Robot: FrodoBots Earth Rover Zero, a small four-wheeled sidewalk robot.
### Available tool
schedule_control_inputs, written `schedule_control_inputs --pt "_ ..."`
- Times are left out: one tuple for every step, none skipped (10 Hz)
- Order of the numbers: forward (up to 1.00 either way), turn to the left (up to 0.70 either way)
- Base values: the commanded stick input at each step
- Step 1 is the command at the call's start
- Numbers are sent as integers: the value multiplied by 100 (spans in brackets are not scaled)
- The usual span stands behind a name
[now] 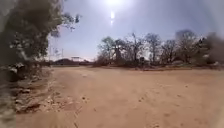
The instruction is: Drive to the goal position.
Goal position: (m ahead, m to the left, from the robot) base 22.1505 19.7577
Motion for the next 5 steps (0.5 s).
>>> schedule_control_inputs --pt "85 0" --pt "85 0" --pt "85 0" --pt "85 0" --pt "85 0"
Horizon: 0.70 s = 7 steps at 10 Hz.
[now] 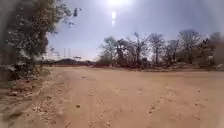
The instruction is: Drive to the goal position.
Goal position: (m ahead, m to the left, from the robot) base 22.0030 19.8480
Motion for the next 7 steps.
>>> schedule_control_inputs --pt "85 0" --pt "85 0" --pt "85 0" --pt "85 0" --pt "85 0" --pt "85 0" --pt "85 0"
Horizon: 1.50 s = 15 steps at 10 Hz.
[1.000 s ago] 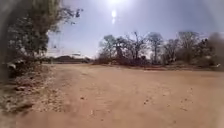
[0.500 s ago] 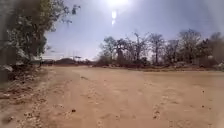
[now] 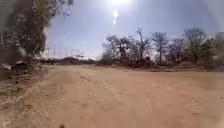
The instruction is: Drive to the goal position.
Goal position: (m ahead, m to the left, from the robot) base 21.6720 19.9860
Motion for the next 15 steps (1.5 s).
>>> schedule_control_inputs --pt "85 0" --pt "85 0" --pt "85 0" --pt "85 0" --pt "85 0" --pt "85 0" --pt "85 0" --pt "85 0" --pt "85 0" --pt "85 0" --pt "85 0" --pt "85 0" --pt "85 0" --pt "85 0" --pt "85 0"
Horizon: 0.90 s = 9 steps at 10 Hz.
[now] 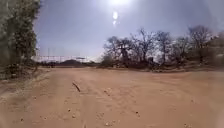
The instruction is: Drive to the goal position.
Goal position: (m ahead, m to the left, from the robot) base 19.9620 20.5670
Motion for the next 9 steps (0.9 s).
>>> schedule_control_inputs --pt "85 0" --pt "85 0" --pt "85 0" --pt "85 0" --pt "85 0" --pt "85 0" --pt "85 0" --pt "85 0" --pt "85 0"
